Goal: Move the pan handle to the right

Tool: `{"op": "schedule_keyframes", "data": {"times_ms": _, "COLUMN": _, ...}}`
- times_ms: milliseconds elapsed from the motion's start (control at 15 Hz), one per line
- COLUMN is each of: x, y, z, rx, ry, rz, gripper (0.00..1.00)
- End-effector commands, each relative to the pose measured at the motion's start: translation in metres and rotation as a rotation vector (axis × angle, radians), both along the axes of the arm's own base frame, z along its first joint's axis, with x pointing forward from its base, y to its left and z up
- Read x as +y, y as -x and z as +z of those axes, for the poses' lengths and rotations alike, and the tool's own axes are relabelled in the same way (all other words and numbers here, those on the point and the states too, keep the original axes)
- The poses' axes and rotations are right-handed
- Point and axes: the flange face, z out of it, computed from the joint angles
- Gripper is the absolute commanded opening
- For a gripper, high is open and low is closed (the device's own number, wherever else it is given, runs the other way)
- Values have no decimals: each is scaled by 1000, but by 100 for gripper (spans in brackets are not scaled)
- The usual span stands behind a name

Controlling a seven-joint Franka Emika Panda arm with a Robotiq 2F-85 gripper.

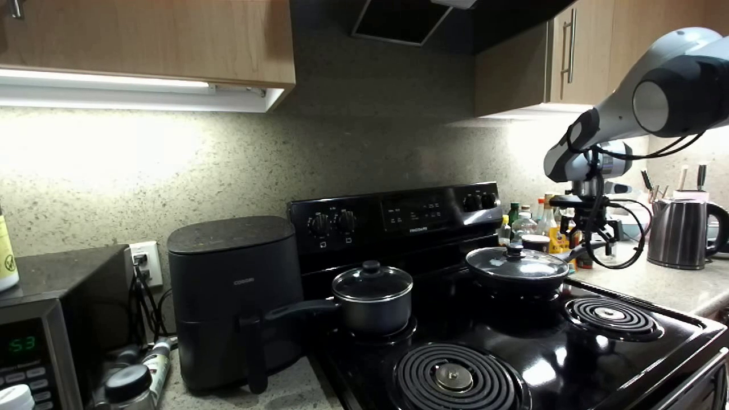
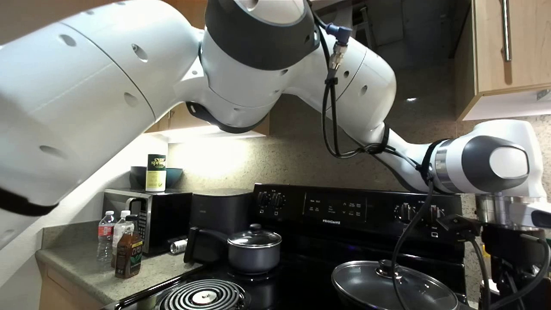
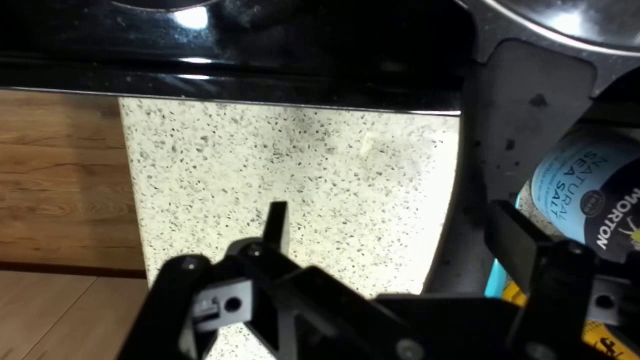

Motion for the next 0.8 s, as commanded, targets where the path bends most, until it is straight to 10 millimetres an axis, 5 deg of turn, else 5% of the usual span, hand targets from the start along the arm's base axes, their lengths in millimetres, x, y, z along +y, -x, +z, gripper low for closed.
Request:
{"op": "schedule_keyframes", "data": {"times_ms": 0, "x": -7, "y": -5, "z": 1, "rx": -1, "ry": -5, "rz": -17, "gripper": 100}}
{"op": "schedule_keyframes", "data": {"times_ms": 267, "x": -4, "y": 3, "z": 13, "rx": -17, "ry": 5, "rz": -14, "gripper": 100}}
{"op": "schedule_keyframes", "data": {"times_ms": 733, "x": 26, "y": 48, "z": 36, "rx": -77, "ry": 6, "rz": 12, "gripper": 100}}
